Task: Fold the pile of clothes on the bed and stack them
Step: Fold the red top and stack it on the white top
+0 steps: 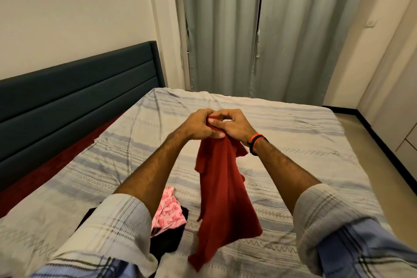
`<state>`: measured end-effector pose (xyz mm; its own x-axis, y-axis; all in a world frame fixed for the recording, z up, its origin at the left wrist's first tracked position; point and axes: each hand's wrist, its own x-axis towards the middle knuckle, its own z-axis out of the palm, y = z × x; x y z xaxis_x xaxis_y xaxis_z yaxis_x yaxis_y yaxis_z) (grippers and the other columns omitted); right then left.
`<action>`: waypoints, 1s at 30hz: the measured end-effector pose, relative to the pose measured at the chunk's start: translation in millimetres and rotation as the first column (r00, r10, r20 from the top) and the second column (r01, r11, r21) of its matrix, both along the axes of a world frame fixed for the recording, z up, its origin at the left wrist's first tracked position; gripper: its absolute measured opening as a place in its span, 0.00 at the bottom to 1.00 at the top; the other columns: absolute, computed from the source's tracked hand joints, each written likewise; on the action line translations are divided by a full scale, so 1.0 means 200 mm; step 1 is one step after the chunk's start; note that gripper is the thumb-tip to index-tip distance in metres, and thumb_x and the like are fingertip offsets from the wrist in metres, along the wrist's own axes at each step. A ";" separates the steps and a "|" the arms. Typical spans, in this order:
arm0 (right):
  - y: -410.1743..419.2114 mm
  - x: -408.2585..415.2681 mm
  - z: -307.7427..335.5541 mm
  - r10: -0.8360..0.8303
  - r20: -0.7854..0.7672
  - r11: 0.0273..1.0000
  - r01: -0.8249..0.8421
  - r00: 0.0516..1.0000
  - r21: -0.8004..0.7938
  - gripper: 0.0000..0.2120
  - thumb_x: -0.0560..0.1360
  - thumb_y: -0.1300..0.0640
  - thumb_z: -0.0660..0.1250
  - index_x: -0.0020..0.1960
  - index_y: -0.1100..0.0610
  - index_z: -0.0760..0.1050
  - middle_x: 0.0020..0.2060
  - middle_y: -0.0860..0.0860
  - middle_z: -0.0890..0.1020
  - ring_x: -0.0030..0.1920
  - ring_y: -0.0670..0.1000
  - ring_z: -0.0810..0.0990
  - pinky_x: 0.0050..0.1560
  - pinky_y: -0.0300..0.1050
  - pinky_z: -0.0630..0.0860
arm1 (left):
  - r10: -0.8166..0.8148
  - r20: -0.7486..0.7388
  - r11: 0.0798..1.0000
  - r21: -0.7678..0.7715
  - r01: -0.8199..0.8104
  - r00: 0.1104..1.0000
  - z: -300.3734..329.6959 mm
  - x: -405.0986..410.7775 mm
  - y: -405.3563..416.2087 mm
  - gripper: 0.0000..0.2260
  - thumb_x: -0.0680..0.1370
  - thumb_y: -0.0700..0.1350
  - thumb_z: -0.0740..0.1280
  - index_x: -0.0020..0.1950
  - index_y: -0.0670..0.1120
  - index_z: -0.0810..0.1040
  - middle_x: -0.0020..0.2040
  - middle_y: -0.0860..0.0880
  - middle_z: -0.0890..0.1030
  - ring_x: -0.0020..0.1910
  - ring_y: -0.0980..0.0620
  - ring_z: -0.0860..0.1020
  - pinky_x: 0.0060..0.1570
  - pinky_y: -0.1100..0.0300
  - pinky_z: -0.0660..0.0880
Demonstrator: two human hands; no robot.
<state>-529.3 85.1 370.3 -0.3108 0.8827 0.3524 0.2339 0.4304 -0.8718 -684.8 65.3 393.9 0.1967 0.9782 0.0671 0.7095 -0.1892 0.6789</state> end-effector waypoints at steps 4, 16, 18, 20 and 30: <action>-0.01 0.06 -0.01 -0.023 -0.066 0.992 0.015 0.998 -0.123 0.13 0.69 0.54 0.79 0.48 0.59 0.80 0.38 0.54 0.84 0.39 0.50 0.83 0.46 0.42 0.80 | 0.022 -0.134 0.997 0.074 -0.012 0.991 0.03 0.04 0.00 0.18 0.70 0.51 0.78 0.56 0.45 0.82 0.48 0.49 0.82 0.47 0.50 0.80 0.46 0.58 0.78; -0.03 0.20 -0.10 0.040 -0.021 0.939 -0.045 0.999 -0.342 0.11 0.75 0.57 0.73 0.55 0.59 0.82 0.48 0.54 0.84 0.46 0.49 0.83 0.49 0.39 0.81 | 0.411 -0.097 0.853 0.392 -0.345 0.906 0.03 -0.01 -0.03 0.08 0.74 0.56 0.72 0.44 0.52 0.81 0.41 0.53 0.82 0.43 0.53 0.78 0.45 0.59 0.75; -0.03 0.18 -0.08 0.007 -0.082 0.961 -0.030 0.997 -0.276 0.09 0.76 0.58 0.71 0.54 0.61 0.82 0.47 0.55 0.84 0.45 0.49 0.82 0.46 0.38 0.81 | 0.418 -0.162 0.871 0.349 -0.344 0.894 0.04 -0.04 -0.03 0.07 0.75 0.54 0.71 0.42 0.51 0.80 0.41 0.51 0.82 0.43 0.51 0.79 0.50 0.54 0.78; -0.02 0.15 -0.08 -0.008 -0.079 0.975 -0.010 0.997 -0.222 0.05 0.75 0.57 0.72 0.48 0.58 0.84 0.43 0.53 0.85 0.43 0.49 0.82 0.48 0.45 0.80 | 0.410 -0.236 0.895 0.291 -0.338 0.881 0.04 -0.06 -0.03 0.08 0.75 0.54 0.71 0.42 0.50 0.79 0.41 0.49 0.82 0.45 0.48 0.79 0.54 0.49 0.78; -0.02 0.04 -0.05 -0.101 0.083 0.995 0.100 0.991 0.011 0.10 0.74 0.47 0.73 0.34 0.43 0.82 0.28 0.40 0.80 0.31 0.40 0.75 0.37 0.42 0.71 | 0.132 0.005 0.989 0.069 -0.132 0.991 0.01 -0.10 -0.04 0.09 0.75 0.45 0.71 0.55 0.50 0.81 0.49 0.50 0.82 0.49 0.51 0.80 0.51 0.58 0.76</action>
